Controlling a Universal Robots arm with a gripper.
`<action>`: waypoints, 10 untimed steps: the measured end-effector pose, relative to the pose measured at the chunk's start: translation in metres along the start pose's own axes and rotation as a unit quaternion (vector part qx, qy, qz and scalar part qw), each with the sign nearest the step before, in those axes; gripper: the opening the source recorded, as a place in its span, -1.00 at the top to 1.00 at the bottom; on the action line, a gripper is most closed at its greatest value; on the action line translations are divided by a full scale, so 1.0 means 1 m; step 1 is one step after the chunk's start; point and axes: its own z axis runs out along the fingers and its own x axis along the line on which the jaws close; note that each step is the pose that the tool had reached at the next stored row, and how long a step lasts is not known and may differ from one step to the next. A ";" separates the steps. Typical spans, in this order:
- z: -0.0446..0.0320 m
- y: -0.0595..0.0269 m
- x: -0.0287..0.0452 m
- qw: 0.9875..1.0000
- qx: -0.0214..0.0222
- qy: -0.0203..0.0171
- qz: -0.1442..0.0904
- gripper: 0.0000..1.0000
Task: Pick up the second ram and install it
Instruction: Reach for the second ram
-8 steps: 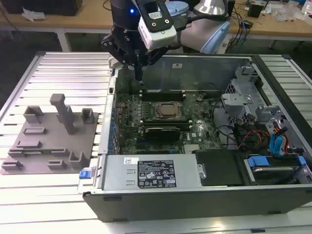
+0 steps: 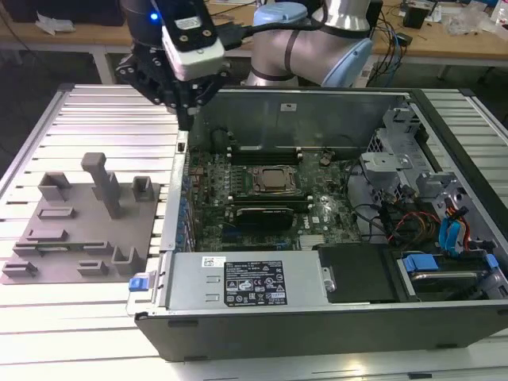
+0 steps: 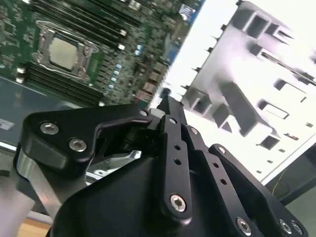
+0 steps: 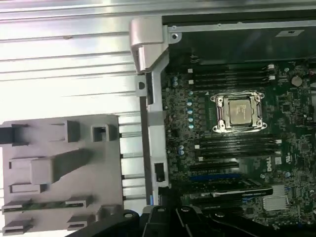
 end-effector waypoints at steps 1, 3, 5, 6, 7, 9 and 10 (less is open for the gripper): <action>-0.0005 -0.0012 0.0166 1.000 0.000 -0.001 0.000 0.84; -0.0011 -0.0030 0.0396 1.000 0.000 -0.002 0.000 0.84; -0.0013 -0.0038 0.0514 1.000 0.000 -0.002 0.000 0.84; -0.0015 -0.0041 0.0559 1.000 0.000 -0.002 0.000 0.84; -0.0016 -0.0046 0.0618 1.000 0.000 -0.002 0.000 0.84; -0.0017 -0.0055 0.0742 1.000 0.000 -0.003 0.000 0.84; -0.0018 -0.0059 0.0784 1.000 0.000 -0.003 0.000 0.84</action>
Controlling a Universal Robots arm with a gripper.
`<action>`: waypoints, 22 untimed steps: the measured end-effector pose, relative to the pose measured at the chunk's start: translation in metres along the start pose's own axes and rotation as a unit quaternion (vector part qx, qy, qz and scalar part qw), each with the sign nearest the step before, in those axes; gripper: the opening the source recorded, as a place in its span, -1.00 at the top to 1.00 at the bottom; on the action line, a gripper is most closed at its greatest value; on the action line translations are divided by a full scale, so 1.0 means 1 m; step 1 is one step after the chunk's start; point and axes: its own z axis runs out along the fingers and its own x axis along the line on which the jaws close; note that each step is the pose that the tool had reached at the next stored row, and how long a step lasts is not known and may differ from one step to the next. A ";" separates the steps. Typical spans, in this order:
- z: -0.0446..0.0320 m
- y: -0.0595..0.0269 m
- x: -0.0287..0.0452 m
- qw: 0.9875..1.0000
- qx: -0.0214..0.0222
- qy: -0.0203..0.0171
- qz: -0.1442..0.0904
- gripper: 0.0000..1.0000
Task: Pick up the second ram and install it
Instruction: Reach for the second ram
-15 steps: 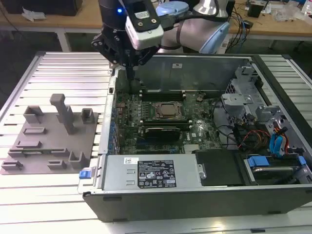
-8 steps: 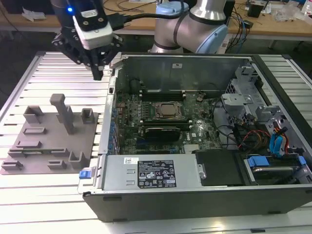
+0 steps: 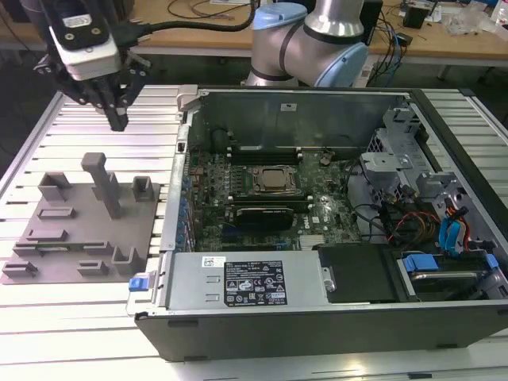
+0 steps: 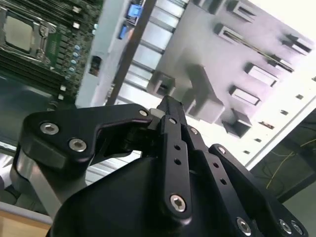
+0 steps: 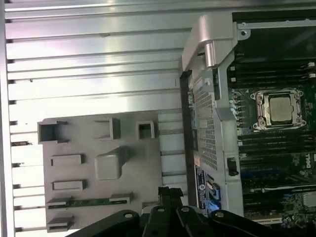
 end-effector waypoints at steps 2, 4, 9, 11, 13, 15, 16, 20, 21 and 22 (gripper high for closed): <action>-0.0003 -0.0009 0.0128 1.000 0.000 0.000 0.000 0.84; -0.0005 -0.0017 0.0228 1.000 0.000 0.000 0.000 0.84; -0.0015 -0.0047 0.0634 1.000 0.000 -0.001 0.000 0.84; -0.0018 -0.0058 0.0769 1.000 0.000 -0.001 0.000 0.84; -0.0022 -0.0098 0.0902 1.000 0.000 -0.001 0.000 0.84; -0.0025 -0.0179 0.0917 1.000 0.000 -0.001 0.000 0.84; -0.0027 -0.0251 0.0921 1.000 0.000 -0.001 0.000 0.84; -0.0029 -0.0519 0.0905 1.000 0.011 -0.002 -0.001 0.84; -0.0028 -0.0525 0.0904 1.000 0.012 -0.002 -0.001 0.84; -0.0028 -0.0526 0.0904 1.000 0.012 -0.002 -0.001 0.84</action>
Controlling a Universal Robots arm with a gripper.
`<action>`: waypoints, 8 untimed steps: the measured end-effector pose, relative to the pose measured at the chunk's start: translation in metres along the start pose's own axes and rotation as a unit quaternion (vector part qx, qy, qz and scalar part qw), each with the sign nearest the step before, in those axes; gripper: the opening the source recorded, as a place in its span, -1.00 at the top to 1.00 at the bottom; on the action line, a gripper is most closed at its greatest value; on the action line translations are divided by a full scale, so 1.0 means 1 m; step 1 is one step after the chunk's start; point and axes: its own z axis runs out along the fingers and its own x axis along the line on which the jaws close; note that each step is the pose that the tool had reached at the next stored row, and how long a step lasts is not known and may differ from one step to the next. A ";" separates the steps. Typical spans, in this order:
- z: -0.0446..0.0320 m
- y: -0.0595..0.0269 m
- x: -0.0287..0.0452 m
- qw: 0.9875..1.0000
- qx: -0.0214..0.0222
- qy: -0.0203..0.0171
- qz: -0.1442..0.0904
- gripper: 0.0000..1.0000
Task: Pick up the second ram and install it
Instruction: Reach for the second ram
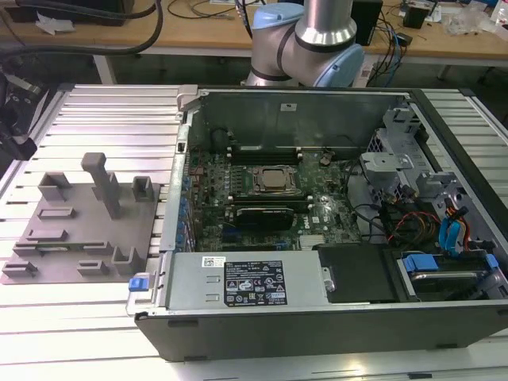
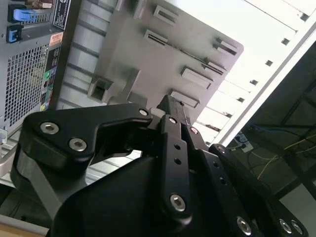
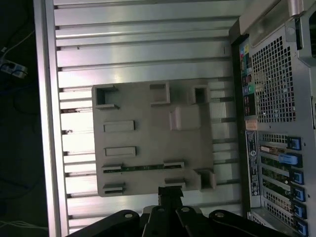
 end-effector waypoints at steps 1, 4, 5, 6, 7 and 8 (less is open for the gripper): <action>0.0000 0.0000 0.0000 1.000 0.000 0.000 0.000 0.84; 0.0000 -0.0001 0.0000 1.000 0.000 0.000 0.000 0.84; 0.0000 -0.0001 0.0000 1.000 0.000 0.000 0.000 0.84; 0.0000 -0.0001 0.0000 1.000 0.000 0.000 0.000 0.84; 0.0000 -0.0001 0.0000 1.000 0.000 0.000 0.000 0.84; 0.0000 -0.0001 0.0000 1.000 0.000 0.000 0.000 0.84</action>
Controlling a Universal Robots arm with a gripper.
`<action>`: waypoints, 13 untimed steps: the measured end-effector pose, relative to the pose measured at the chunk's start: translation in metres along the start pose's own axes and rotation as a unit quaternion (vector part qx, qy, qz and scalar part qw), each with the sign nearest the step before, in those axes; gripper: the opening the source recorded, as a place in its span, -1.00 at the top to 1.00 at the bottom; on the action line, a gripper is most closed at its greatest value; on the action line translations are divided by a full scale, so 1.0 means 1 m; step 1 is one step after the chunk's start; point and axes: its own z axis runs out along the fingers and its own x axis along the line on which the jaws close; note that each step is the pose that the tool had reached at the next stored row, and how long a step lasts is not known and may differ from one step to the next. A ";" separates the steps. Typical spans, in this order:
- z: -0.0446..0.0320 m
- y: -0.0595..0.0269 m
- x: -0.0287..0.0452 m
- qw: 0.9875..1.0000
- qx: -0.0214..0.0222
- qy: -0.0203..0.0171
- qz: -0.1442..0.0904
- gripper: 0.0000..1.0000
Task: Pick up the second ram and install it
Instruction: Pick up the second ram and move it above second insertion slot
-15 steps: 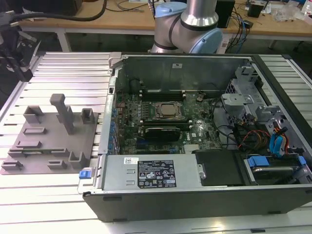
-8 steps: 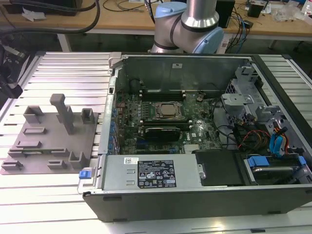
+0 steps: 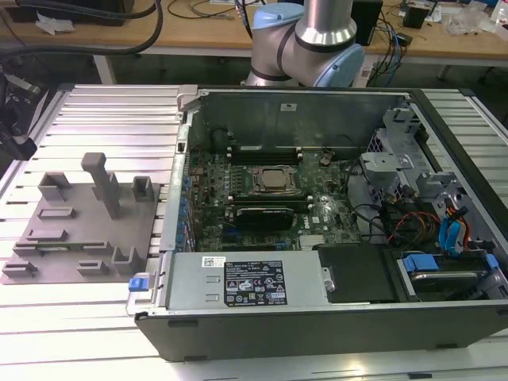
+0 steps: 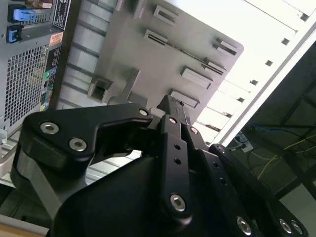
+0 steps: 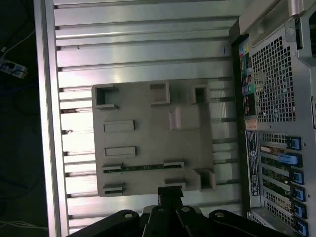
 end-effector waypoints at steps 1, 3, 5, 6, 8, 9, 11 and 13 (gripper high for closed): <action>0.0000 0.0000 0.0000 1.000 0.000 0.000 0.000 0.84; 0.0000 0.0000 0.0000 1.000 0.000 0.000 0.000 0.84; 0.0000 0.0000 0.0000 1.000 -0.001 0.000 -0.021 0.84; 0.0000 0.0000 0.0000 0.999 -0.002 0.001 -0.041 0.84; 0.0000 0.0000 0.0001 0.998 -0.002 0.001 -0.058 0.84; 0.0000 0.0000 0.0000 0.997 -0.003 0.002 -0.077 0.84; 0.0000 0.0000 0.0000 0.993 -0.004 0.002 -0.114 0.84; 0.0000 0.0000 0.0000 0.989 -0.006 0.003 -0.150 0.84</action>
